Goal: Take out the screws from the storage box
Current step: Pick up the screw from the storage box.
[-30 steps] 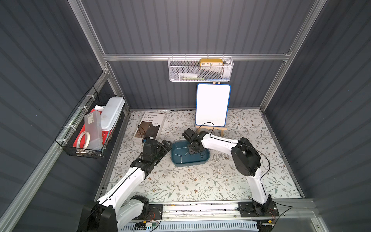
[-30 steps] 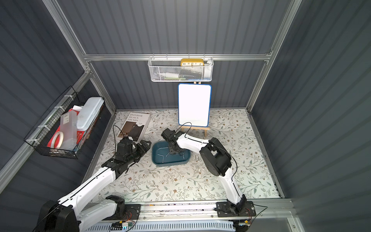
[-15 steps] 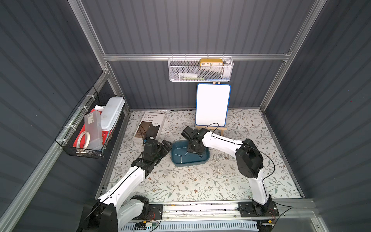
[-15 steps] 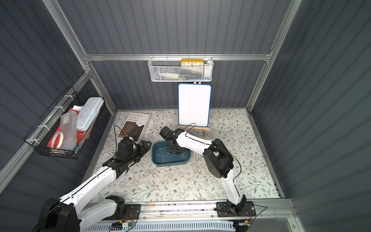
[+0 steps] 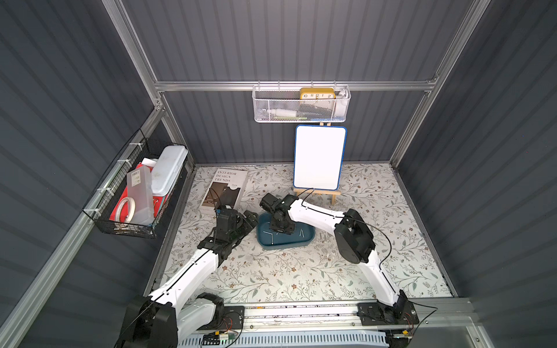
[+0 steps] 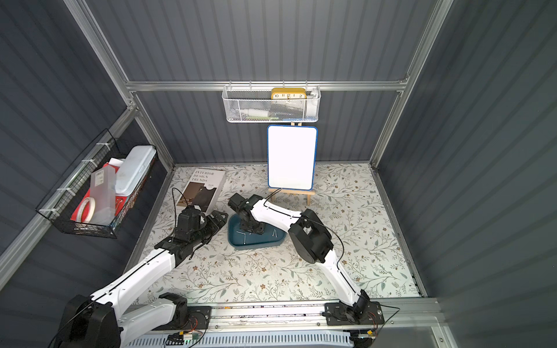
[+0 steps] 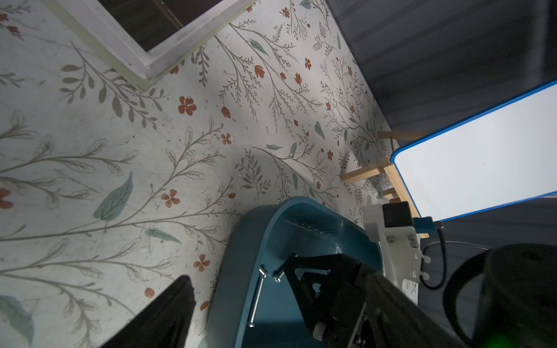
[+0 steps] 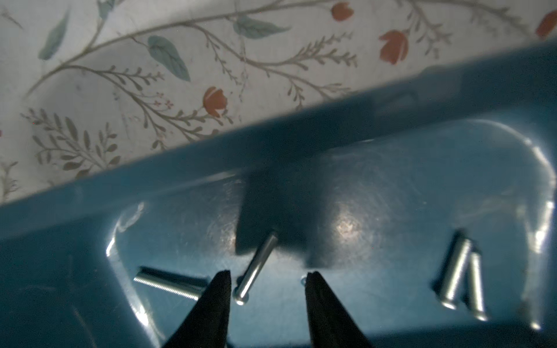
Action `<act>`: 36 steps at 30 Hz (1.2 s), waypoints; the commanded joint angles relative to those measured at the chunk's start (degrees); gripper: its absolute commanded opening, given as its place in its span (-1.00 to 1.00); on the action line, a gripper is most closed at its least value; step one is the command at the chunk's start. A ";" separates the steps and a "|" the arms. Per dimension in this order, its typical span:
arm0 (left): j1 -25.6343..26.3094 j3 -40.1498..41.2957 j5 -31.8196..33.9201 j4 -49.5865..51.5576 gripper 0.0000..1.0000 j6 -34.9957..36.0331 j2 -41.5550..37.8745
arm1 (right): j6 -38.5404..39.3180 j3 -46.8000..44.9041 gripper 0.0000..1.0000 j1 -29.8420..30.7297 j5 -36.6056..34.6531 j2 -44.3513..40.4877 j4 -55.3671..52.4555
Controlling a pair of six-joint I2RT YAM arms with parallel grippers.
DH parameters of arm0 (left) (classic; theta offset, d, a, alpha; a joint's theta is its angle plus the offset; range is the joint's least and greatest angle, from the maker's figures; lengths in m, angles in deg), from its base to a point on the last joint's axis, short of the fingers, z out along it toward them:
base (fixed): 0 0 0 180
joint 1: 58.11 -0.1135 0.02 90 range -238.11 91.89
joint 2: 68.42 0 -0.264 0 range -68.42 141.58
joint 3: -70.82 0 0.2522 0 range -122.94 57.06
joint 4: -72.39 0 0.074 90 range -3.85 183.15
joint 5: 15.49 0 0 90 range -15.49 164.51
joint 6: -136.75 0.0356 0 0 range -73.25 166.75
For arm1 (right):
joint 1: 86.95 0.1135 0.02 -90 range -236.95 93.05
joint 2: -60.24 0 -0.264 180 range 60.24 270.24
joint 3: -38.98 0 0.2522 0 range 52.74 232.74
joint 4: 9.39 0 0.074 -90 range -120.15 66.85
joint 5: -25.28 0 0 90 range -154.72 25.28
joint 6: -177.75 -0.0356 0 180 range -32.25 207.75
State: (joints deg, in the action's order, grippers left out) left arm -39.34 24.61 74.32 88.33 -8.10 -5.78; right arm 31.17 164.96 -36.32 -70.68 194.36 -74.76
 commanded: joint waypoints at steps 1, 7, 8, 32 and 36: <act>-0.22 1.03 0.18 -0.84 0.85 0.18 -0.32 | -1.65 1.86 -0.12 0.34 -0.21 1.25 -2.17; -0.22 1.24 0.84 -0.51 0.85 -0.62 -0.53 | -2.05 2.12 -0.29 0.34 0.04 3.72 -1.27; -0.22 1.33 0.91 -0.53 0.85 -0.69 -0.65 | -1.88 2.36 -0.35 0.34 -0.15 4.18 -1.36; -0.22 1.35 1.72 -0.33 0.85 -1.66 0.63 | 8.24 1.42 -0.87 -6.51 -4.00 7.15 -7.34; -0.22 1.26 1.91 -0.02 0.85 -1.92 0.16 | 8.12 0.77 -0.70 -6.42 -2.33 7.73 -7.08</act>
State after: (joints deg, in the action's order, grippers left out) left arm -39.34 25.75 75.87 88.33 -9.39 -5.48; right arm 38.15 168.59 -42.22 -72.67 197.62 -78.50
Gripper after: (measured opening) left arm 0.926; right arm 0.140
